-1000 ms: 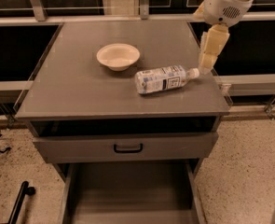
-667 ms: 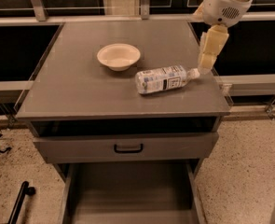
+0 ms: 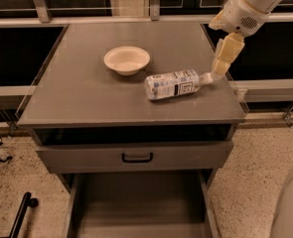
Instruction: Place blue plastic bottle into middle drawer
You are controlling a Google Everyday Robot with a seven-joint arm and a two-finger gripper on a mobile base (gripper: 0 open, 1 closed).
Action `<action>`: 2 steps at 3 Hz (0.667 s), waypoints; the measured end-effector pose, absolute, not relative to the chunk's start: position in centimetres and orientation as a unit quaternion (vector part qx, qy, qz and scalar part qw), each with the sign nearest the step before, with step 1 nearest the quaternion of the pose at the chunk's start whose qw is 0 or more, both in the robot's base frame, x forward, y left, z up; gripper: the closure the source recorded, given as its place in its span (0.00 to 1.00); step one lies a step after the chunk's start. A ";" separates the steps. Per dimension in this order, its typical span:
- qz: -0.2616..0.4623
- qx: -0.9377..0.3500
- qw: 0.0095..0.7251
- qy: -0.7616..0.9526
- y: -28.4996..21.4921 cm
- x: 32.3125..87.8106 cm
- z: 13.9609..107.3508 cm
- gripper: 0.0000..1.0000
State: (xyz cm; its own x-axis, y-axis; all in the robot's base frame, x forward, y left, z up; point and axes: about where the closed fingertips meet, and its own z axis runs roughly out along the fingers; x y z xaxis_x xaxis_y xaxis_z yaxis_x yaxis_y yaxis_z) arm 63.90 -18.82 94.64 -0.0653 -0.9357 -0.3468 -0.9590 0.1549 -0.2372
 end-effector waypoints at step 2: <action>0.079 -0.644 0.244 0.721 -19.9 65.8 91.8 0.00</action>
Offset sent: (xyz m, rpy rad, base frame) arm 0.0215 -0.0242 -0.0373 0.1820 0.0543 0.0630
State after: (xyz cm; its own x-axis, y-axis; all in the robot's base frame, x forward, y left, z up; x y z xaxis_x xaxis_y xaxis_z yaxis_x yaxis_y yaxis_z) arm 65.84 -19.94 91.81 -0.0513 -0.8896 -0.4539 -0.9667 0.1583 -0.2009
